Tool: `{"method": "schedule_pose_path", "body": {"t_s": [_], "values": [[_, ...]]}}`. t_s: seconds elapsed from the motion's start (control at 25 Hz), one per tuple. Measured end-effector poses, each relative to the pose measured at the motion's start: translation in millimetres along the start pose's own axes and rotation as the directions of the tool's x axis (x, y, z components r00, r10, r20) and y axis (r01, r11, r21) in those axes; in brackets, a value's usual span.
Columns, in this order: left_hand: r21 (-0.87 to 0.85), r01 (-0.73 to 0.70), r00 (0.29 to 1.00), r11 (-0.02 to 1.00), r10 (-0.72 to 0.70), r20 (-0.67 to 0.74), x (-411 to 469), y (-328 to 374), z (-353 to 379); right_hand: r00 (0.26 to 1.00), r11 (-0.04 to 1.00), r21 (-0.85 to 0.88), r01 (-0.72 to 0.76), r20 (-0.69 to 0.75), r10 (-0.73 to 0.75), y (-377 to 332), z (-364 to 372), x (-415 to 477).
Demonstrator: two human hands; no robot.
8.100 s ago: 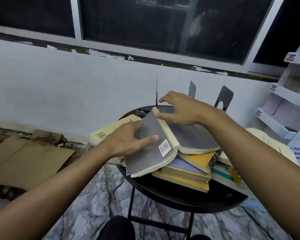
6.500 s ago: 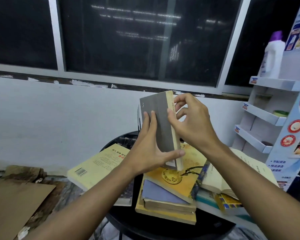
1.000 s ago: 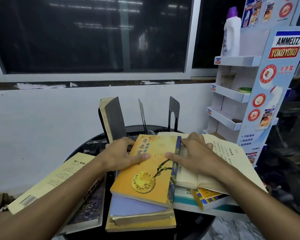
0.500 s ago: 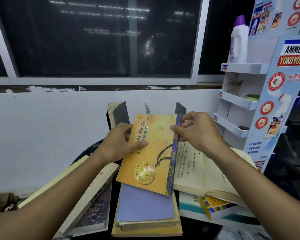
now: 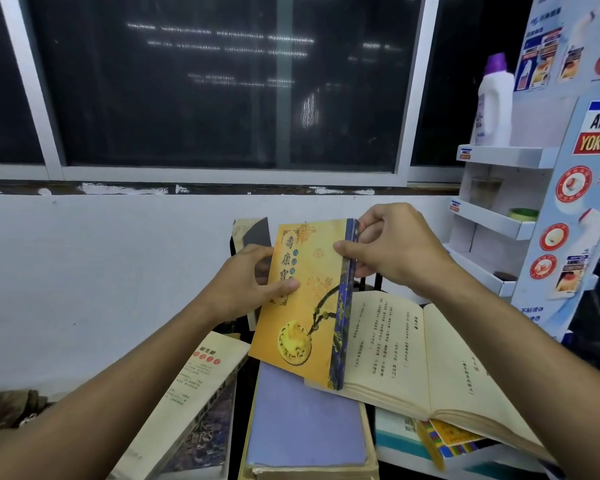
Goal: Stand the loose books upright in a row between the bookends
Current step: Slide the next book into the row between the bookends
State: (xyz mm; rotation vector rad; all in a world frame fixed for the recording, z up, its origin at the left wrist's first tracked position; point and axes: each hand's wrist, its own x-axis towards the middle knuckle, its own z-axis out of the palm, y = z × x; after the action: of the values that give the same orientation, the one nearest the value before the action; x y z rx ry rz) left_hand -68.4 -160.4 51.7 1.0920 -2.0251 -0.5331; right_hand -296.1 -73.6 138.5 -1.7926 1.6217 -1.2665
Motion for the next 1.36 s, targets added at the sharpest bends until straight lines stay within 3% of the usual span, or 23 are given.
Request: {"method": "schedule_pose_path", "body": {"t_s": [0.24, 0.36, 0.48, 0.72, 1.36], "values": [[0.306, -0.014, 0.995, 0.952, 0.042, -0.087, 22, -15, -26, 0.979, 0.970, -0.172, 0.171, -0.083, -0.188, -23, 20, 30], [0.432, 0.051, 0.988, 0.900, 0.017, -0.152, 30, -27, -32, 0.956, 0.922, -0.320, 0.220, -0.119, -0.269, -24, 37, 51], [0.503, 0.130, 0.985, 0.854, -0.052, -0.166, 35, -39, -34, 0.945, 0.903, -0.362, 0.232, -0.136, -0.297, -22, 54, 66], [0.513, 0.100, 0.993, 0.853, -0.049, -0.111, 34, -46, -29, 0.936, 0.889, -0.394, 0.233, -0.156, -0.315, -9, 89, 87], [0.462, 0.040, 0.986, 0.886, 0.038, -0.159, 30, -62, -22, 0.936, 0.933, -0.268, 0.242, -0.189, -0.297, 42, 175, 111]]}}
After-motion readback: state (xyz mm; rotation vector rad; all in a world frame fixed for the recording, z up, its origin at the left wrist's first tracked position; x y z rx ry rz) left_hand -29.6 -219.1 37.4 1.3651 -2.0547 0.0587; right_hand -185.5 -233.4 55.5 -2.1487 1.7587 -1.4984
